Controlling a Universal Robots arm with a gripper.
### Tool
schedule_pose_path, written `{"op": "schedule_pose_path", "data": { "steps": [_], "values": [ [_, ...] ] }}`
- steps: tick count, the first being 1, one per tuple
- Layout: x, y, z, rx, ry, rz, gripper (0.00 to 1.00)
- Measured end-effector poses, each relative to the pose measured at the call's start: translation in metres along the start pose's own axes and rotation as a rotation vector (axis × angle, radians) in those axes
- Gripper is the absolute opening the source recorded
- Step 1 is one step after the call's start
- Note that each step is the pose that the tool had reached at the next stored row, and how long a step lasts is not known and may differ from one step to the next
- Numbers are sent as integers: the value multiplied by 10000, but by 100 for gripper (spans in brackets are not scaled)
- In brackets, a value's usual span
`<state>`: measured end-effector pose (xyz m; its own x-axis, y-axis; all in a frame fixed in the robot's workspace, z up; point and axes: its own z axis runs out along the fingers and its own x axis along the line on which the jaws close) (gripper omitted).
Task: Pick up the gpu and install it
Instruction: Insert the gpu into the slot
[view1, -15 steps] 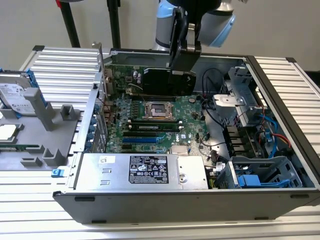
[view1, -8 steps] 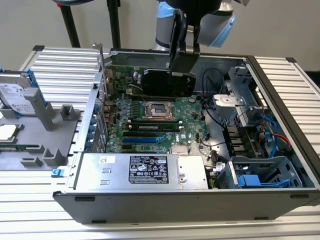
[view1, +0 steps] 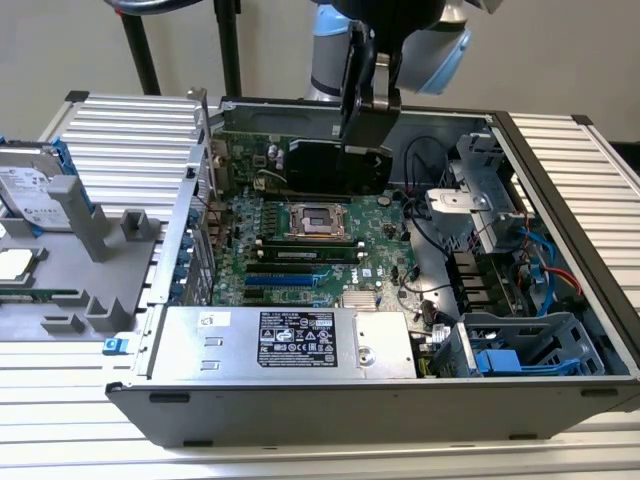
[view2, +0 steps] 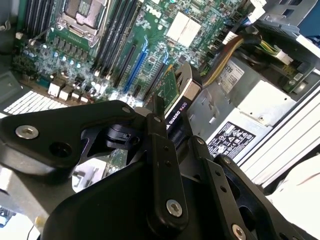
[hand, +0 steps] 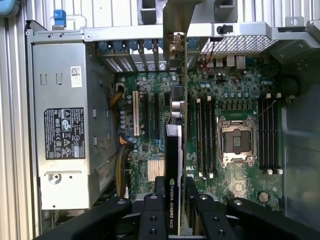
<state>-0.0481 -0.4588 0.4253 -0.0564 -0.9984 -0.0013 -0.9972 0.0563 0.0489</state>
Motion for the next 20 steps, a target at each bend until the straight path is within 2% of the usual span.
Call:
{"op": "schedule_pose_path", "data": {
  "steps": [20],
  "values": [
    [0,-4,53,1,-2,-1,0]
  ]
}}
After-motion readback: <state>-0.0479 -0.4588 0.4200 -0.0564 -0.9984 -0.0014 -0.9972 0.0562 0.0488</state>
